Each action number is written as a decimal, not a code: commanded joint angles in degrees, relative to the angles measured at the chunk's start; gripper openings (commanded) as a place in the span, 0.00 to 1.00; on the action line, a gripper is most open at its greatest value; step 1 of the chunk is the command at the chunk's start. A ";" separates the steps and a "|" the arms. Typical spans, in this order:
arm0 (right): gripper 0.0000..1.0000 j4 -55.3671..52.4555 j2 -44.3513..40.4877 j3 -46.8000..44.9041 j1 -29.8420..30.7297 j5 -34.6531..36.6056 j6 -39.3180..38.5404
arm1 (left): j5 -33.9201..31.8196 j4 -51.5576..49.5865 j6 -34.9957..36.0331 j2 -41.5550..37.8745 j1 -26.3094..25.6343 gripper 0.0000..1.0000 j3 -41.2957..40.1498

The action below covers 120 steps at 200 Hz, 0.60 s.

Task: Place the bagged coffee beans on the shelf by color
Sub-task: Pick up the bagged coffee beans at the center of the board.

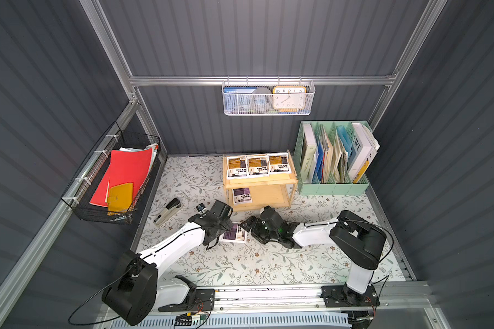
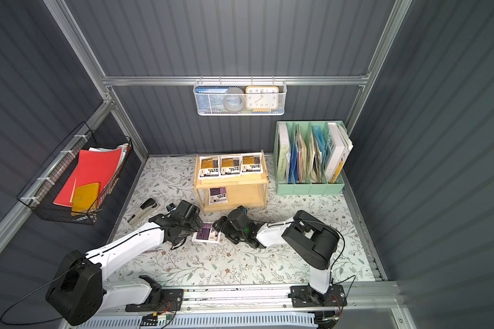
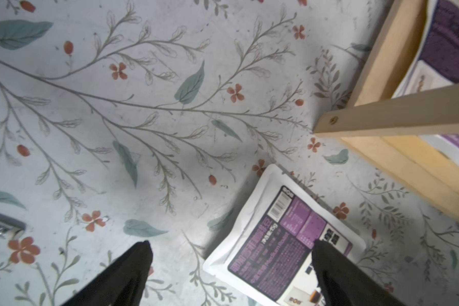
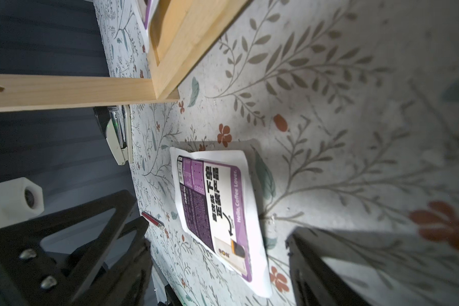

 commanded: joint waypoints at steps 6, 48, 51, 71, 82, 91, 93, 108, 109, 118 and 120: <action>0.84 -2.49 0.09 -1.14 -0.52 -0.42 -1.53 | 0.83 -3.92 -0.40 0.96 0.30 1.00 -1.35; 0.84 -0.30 1.22 -1.30 -0.73 -2.28 -1.69 | 2.23 -2.56 -3.50 5.05 0.32 1.00 -2.24; 0.84 -0.15 1.39 -1.30 -0.80 -2.43 -1.68 | 2.28 -2.43 -3.67 5.24 0.24 1.00 -2.23; 0.84 1.02 2.13 -1.19 -0.79 -3.04 -1.34 | 2.63 -2.45 -3.83 6.30 0.28 1.00 -2.31; 0.84 1.67 2.56 -1.21 -0.76 -3.21 -1.03 | 2.96 -2.33 -4.18 6.68 0.24 1.00 -2.63; 0.84 2.18 2.93 -1.02 -0.77 -3.36 -0.82 | 3.22 -2.06 -4.31 6.85 0.27 1.00 -2.91; 0.84 2.24 2.98 -0.97 -0.80 -3.41 -0.80 | 3.34 -2.01 -4.34 6.94 0.30 1.00 -2.93; 0.84 2.77 3.79 -0.35 -0.81 -4.00 -0.68 | 3.29 -1.98 -4.51 7.40 0.25 1.00 -2.68; 0.84 2.79 3.85 -0.34 -0.81 -4.04 -0.68 | 3.29 -1.96 -4.52 7.49 0.28 1.00 -2.68; 0.84 3.09 4.36 -0.02 -0.82 -4.48 -0.44 | 3.66 -1.62 -4.42 7.82 0.30 1.00 -2.51; 0.84 3.21 4.41 0.01 -0.81 -4.50 -0.42 | 3.76 -1.55 -4.37 8.02 0.30 1.00 -2.52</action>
